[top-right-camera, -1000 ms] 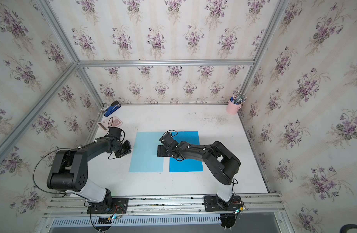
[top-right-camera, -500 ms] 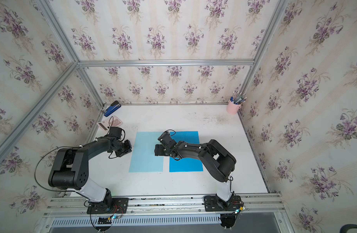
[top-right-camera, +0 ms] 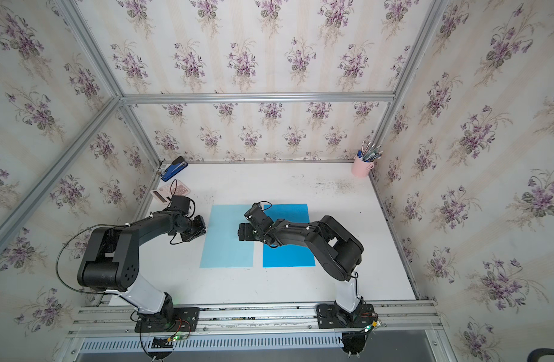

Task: Fold the rectangular paper in half along the long edge
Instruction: Pick up the paper from the center of the board.

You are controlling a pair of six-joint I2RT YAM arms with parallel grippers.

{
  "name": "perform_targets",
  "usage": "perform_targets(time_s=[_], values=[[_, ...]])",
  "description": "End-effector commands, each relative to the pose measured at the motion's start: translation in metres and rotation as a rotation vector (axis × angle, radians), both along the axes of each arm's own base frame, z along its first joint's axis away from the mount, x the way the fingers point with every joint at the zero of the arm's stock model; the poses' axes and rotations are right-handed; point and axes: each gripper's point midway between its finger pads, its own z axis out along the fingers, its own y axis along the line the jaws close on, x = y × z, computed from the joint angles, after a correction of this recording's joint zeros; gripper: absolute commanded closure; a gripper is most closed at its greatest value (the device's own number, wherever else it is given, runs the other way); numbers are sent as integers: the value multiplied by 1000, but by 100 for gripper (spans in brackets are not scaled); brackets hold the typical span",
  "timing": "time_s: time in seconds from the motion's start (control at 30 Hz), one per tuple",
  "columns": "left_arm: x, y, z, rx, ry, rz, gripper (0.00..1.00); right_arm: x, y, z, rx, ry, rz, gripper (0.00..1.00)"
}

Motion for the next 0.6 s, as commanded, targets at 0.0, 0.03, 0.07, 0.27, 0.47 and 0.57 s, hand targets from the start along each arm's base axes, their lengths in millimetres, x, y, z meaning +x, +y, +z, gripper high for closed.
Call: perform_targets(time_s=[0.0,0.03,0.07,0.27,0.47,0.57], values=[[-3,0,-2,14,15,-11,100,-5,0,-7,9,31,11,14],[-3,0,-2,15,16,-12,100,-5,0,-6,15,34,11,13],[-3,-1,-2,17,16,-14,100,-5,1,-6,24,36,13,13],[-3,-2,-2,27,17,-24,100,-7,1,-5,66,53,17,13],[-4,-4,-2,34,20,-35,100,-8,1,-4,106,65,15,13],[-5,-5,-2,37,22,-36,100,-8,2,-5,124,76,17,13]])
